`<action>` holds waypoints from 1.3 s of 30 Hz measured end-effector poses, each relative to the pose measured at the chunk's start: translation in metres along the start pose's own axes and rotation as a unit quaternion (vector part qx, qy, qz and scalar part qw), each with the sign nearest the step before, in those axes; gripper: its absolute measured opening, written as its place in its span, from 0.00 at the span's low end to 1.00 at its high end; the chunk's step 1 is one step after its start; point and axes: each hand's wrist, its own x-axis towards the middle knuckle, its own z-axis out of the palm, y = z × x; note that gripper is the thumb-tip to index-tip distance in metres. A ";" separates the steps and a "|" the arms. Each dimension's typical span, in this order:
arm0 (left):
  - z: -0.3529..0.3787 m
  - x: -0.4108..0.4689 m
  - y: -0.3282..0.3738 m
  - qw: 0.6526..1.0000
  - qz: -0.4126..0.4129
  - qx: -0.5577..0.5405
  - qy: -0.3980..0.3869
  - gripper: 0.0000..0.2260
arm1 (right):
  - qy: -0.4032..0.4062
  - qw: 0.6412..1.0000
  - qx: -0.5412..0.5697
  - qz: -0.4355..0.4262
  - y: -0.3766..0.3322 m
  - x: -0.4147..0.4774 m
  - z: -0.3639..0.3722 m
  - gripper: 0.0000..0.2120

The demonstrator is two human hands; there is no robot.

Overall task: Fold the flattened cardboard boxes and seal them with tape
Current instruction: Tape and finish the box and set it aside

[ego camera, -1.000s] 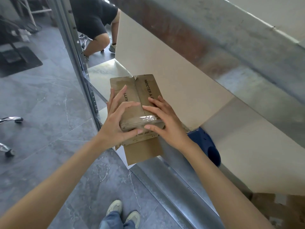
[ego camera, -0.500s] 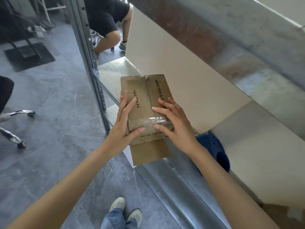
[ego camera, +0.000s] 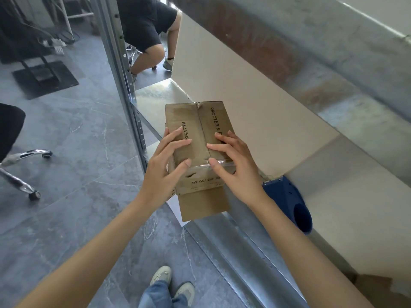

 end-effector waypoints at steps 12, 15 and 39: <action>-0.025 0.006 -0.006 0.994 0.006 0.004 -0.111 0.16 | -0.044 0.999 0.017 0.012 -0.004 0.005 -0.014 0.14; -0.025 0.006 -0.002 0.994 -0.007 -0.014 -0.109 0.15 | -0.064 0.998 0.024 0.015 -0.004 0.006 -0.018 0.15; -0.002 0.002 0.001 0.995 0.032 0.071 -0.062 0.31 | -0.075 0.988 0.111 0.075 0.016 0.003 -0.032 0.37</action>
